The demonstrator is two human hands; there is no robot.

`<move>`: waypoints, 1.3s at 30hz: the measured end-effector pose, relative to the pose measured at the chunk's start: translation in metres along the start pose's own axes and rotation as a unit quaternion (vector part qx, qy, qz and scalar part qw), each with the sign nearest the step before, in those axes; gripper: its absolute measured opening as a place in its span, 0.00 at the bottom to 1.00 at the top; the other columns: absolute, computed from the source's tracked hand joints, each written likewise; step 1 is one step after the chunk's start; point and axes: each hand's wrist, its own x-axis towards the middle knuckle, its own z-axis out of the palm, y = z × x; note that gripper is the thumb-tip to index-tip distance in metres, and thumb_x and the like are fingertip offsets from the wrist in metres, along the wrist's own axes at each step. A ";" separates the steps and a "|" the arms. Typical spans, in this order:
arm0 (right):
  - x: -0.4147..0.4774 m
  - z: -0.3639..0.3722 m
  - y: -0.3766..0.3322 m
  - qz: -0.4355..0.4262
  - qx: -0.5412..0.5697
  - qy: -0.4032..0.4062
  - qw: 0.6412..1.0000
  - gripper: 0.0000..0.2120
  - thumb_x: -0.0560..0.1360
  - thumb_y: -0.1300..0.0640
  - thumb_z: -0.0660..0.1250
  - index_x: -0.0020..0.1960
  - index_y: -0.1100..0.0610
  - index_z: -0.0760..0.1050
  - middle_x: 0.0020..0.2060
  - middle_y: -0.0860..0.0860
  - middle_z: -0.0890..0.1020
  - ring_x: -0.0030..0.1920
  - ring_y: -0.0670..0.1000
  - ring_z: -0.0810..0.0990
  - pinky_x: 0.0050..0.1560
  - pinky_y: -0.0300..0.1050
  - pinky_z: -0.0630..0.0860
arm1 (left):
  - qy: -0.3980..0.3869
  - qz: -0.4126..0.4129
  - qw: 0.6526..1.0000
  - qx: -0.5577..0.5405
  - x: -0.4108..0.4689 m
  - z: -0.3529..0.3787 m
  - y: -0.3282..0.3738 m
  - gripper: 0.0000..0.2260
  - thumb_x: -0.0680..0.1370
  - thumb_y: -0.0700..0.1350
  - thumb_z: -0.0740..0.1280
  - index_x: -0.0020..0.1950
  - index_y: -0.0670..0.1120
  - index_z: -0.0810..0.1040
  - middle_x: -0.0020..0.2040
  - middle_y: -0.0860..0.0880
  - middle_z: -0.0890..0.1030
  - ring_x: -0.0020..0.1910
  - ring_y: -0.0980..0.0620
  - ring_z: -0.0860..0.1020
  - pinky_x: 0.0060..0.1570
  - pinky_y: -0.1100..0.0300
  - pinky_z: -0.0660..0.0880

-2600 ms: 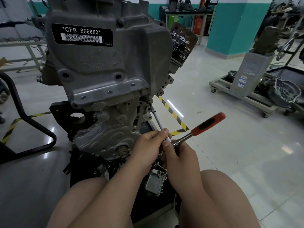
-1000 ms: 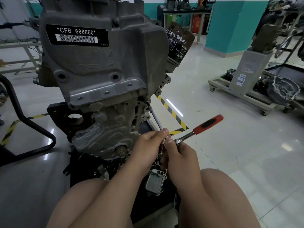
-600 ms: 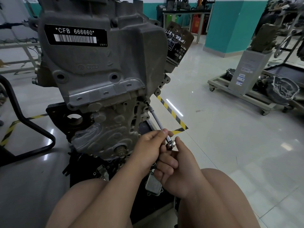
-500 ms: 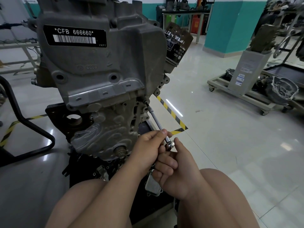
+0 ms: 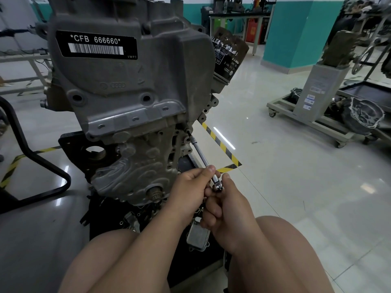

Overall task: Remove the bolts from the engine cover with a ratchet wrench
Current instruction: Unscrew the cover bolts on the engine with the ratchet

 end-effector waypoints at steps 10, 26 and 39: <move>-0.003 -0.006 0.004 -0.215 -0.231 0.101 0.944 0.15 0.79 0.51 0.64 0.39 0.60 0.76 0.24 0.51 0.78 0.22 0.46 0.74 0.23 0.35 0.69 | -0.007 -0.001 0.999 -0.034 -0.003 0.002 0.005 0.14 0.79 0.49 0.66 0.35 0.48 0.84 0.29 0.47 0.79 0.23 0.55 0.74 0.22 0.66 0.69; 0.000 -0.006 0.005 -0.162 -0.111 0.067 0.978 0.18 0.80 0.49 0.63 0.37 0.59 0.79 0.26 0.53 0.78 0.22 0.49 0.71 0.25 0.40 0.68 | -0.009 -0.001 1.000 -0.026 -0.007 0.004 0.007 0.14 0.79 0.51 0.65 0.38 0.47 0.83 0.23 0.49 0.72 0.19 0.53 0.69 0.21 0.66 0.67; -0.004 0.000 0.000 0.053 0.058 -0.013 0.997 0.32 0.78 0.33 0.53 0.29 0.56 0.74 0.18 0.50 0.62 0.17 0.48 0.59 0.22 0.37 0.60 | -0.007 -0.013 1.000 -0.022 -0.007 0.003 0.005 0.14 0.80 0.53 0.62 0.40 0.52 0.84 0.28 0.47 0.76 0.29 0.51 0.76 0.31 0.62 0.73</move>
